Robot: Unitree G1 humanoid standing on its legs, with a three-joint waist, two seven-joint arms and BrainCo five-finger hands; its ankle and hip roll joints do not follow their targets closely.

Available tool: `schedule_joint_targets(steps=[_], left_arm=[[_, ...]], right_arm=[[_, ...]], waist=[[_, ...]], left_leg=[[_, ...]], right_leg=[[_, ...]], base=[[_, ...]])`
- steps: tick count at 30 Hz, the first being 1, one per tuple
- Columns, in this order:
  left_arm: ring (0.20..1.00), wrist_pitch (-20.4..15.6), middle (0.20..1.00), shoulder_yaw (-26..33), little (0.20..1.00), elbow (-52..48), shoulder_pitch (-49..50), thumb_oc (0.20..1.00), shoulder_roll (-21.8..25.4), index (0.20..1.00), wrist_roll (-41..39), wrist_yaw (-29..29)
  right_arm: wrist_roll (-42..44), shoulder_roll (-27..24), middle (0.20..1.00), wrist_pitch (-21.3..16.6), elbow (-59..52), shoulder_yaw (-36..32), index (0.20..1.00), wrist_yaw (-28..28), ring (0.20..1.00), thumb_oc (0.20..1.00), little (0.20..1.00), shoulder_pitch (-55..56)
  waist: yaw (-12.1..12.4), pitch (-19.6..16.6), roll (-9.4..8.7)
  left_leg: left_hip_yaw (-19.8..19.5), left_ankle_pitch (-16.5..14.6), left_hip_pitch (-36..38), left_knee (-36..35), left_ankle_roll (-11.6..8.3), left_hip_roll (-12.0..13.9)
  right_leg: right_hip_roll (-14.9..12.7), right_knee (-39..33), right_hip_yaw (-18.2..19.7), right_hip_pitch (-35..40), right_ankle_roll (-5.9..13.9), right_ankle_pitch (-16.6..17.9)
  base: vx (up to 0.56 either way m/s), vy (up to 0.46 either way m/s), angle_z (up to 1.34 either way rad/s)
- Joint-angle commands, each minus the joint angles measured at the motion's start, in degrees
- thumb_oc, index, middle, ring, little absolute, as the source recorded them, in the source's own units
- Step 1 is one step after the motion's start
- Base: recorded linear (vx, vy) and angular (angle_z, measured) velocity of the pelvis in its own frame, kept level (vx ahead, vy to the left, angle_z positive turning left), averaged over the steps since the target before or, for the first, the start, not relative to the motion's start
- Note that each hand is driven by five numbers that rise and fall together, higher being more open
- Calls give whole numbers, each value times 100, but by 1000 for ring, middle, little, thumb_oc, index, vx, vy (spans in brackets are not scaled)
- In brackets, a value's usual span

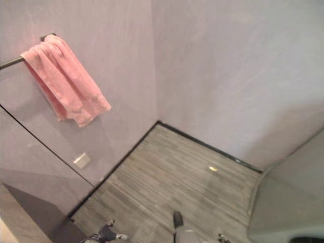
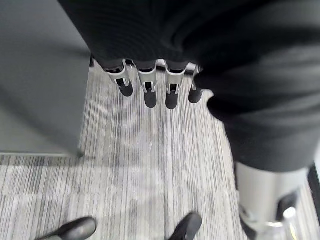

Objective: Put brush and paste in cup on sink, flatten towel.

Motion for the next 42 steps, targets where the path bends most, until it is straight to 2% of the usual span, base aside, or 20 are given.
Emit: schedule_joint_targets(steps=[1, 2, 3, 4, 5, 6, 8, 9, 10, 11, 13, 15, 18, 23, 26, 27, 31, 33, 36, 42], left_arm=[[1000, -111, 1000, -19, 1000, -208, -409, 1000, 288, 1000, 43, 18], [1000, -92, 1000, 2, 1000, -273, -467, 1000, 310, 1000, -5, 59], [1000, -90, 1000, 1, 1000, -275, -466, 1000, 310, 1000, -5, 58], [1000, -90, 1000, 6, 1000, -318, -557, 1000, 336, 1000, -34, 90], [1000, -71, 1000, -101, 1000, -412, -765, 1000, 367, 1000, -38, 122], [1000, -70, 1000, -101, 1000, -414, -765, 1000, 368, 1000, -38, 121], [1000, -73, 1000, -186, 1000, -426, -851, 1000, 341, 1000, 7, 136], [1000, -85, 1000, -203, 1000, -372, -853, 1000, 337, 1000, 52, 153], [1000, -87, 1000, -208, 1000, -370, -846, 1000, 333, 1000, 53, 155], [1000, -85, 1000, -204, 1000, -335, -839, 1000, 343, 1000, 69, 152], [1000, -101, 1000, -182, 1000, -330, -810, 1000, 365, 1000, 67, 152], [1000, -101, 1000, -142, 1000, -365, -713, 1000, 406, 1000, 41, 131], [1000, -137, 1000, -210, 1000, -502, -538, 1000, 430, 1000, 108, 94], [1000, -143, 1000, -280, 1000, -1015, -386, 1000, 649, 1000, 103, 41], [1000, -150, 1000, -362, 1000, -1253, -341, 1000, 751, 1000, 184, -13], [1000, -206, 1000, -436, 1000, -1400, -338, 1000, 817, 1000, 262, -60], [1000, -241, 1000, -522, 1000, -1304, -431, 1000, 777, 1000, 291, -22], [1000, -270, 1000, -548, 1000, -1412, -539, 1000, 785, 1000, 309, -52], [1000, -268, 1000, -580, 1000, -1394, -551, 1000, 806, 1000, 351, -90], [1000, -287, 1000, -439, 1000, -1697, -458, 1000, 1007, 1000, 311, -129]], right_arm=[[-40, -294, 1000, -88, -296, 11, 1000, -7, 1000, 1000, 1000, 77], [-36, -401, 1000, -104, -454, -17, 1000, -33, 1000, 1000, 1000, 74], [-37, -402, 1000, -103, -456, -19, 1000, -33, 1000, 1000, 1000, 76], [34, -447, 1000, -129, -436, -39, 1000, -48, 1000, 1000, 1000, 49], [-26, -507, 1000, -132, -355, -15, 1000, -150, 1000, 1000, 1000, 41], [-26, -506, 1000, -134, -352, -15, 1000, -151, 1000, 1000, 1000, 39], [-74, -495, 1000, -133, -313, -41, 1000, -209, 1000, 1000, 1000, 102], [-101, -476, 1000, -147, -462, -74, 1000, -198, 1000, 1000, 1000, 203], [-103, -480, 1000, -143, -471, -77, 1000, -198, 1000, 1000, 1000, 218], [-161, -466, 1000, -147, -561, -56, 1000, -187, 1000, 1000, 1000, 261], [-192, -467, 1000, -162, -626, -22, 1000, -176, 1000, 1000, 1000, 240], [-237, -433, 1000, -131, -612, 57, 1000, -121, 1000, 1000, 1000, 183], [-320, -329, 1000, -88, -522, 101, 1000, -83, 1000, 1000, 1000, 91], [-134, -105, 1000, -97, -608, 67, 1000, -43, 1000, 1000, 1000, 5], [-90, -62, 1000, -104, -733, 162, 1000, -18, 1000, 1000, 1000, -43], [55, -29, 1000, -153, -980, 266, 1000, 41, 1000, 1000, 1000, 8], [212, -77, 1000, -211, -1173, 334, 1000, 99, 1000, 1000, 1000, -44], [403, -138, 1000, -236, -1245, 391, 1000, 256, 1000, 1000, 1000, -72], [345, -240, 1000, -205, -1290, 430, 1000, 353, 1000, 1000, 1000, -77], [434, -550, 1000, -199, -1518, 314, 1000, 455, 1000, 1000, 1000, -86]], waist=[[-69, 185, -170], [-36, 249, -277], [-41, 246, -270], [-20, 314, -349], [-42, 381, -440], [-36, 386, -438], [-18, 374, -453], [48, 340, -368], [22, 340, -373], [16, 329, -354], [26, 325, -352], [98, 323, -304], [199, 239, -339], [283, 215, -463], [241, 306, -362], [47, 289, -279], [-76, 248, -208], [-102, 328, -293], [-172, 377, -333], [-33, 122, -479]], left_leg=[[296, 1132, -238, 189, -161, -208], [721, 1500, -716, 861, -275, -61], [715, 1480, -739, 899, -275, -57], [1134, 1553, -968, 1091, -290, 41], [2402, 1407, -1353, 684, -245, 651], [2409, 1397, -1341, 684, -244, 653], [3024, 1247, -1667, 61, -252, 783], [3271, 1772, -2107, -641, -413, 992], [3248, 1811, -2060, -718, -422, 963], [3498, 2102, -2178, -1076, -576, 1265], [3614, 2273, -2228, -1244, -630, 1381], [3566, 2398, -2154, -1164, -583, 1363], [3326, 2009, -2232, -771, -425, 1054], [3244, 1529, -2069, -674, 35, 480], [3089, 1424, -1936, -740, 157, 379], [2793, 1375, -1567, -1005, 191, 172], [2569, 1308, -1338, -1152, 133, 109], [2338, 1151, -1071, -1066, 56, 76], [2094, 1032, -930, -927, 0, 97], [1884, 1070, -809, -772, -213, 362]], right_leg=[[-72, -394, 124, 167, 542, 337], [-202, -462, -124, 357, 439, 246], [-197, -458, -132, 351, 439, 244], [-291, -505, -310, 464, 388, 179], [-500, -601, -799, 686, 353, -65], [-497, -599, -794, 693, 356, -71], [-654, -712, -1123, 891, 404, -209], [-664, -776, -1310, 1083, 456, -296], [-679, -774, -1339, 1112, 461, -321], [-743, -753, -1398, 1300, 512, -447], [-795, -737, -1441, 1414, 542, -503], [-836, -706, -1433, 1535, 557, -489], [-1169, -670, -1353, 1769, 674, -499], [-1635, 501, -971, 1402, 780, 567], [-1395, 1031, -647, 1078, 726, 672], [-661, 889, -131, 767, 604, 221], [-543, 91, -105, 463, 608, 47], [-697, -642, -120, 241, 726, 360], [-700, -693, -122, 258, 781, 399], [-498, -696, -318, 806, 592, 116]], base=[[204, -170, 50], [202, -169, 70], [206, -195, 111], [211, -193, 86], [216, -192, 73], [218, -120, 88], [226, 53, 201], [265, 97, 158], [428, 190, 44], [259, 95, 26], [331, 187, 9], [273, 230, -2], [266, 299, -10], [251, 340, 7], [223, 257, 48], [326, 224, 55], [308, 71, 47], [345, -83, 66], [219, -115, 87], [174, -217, 75]])
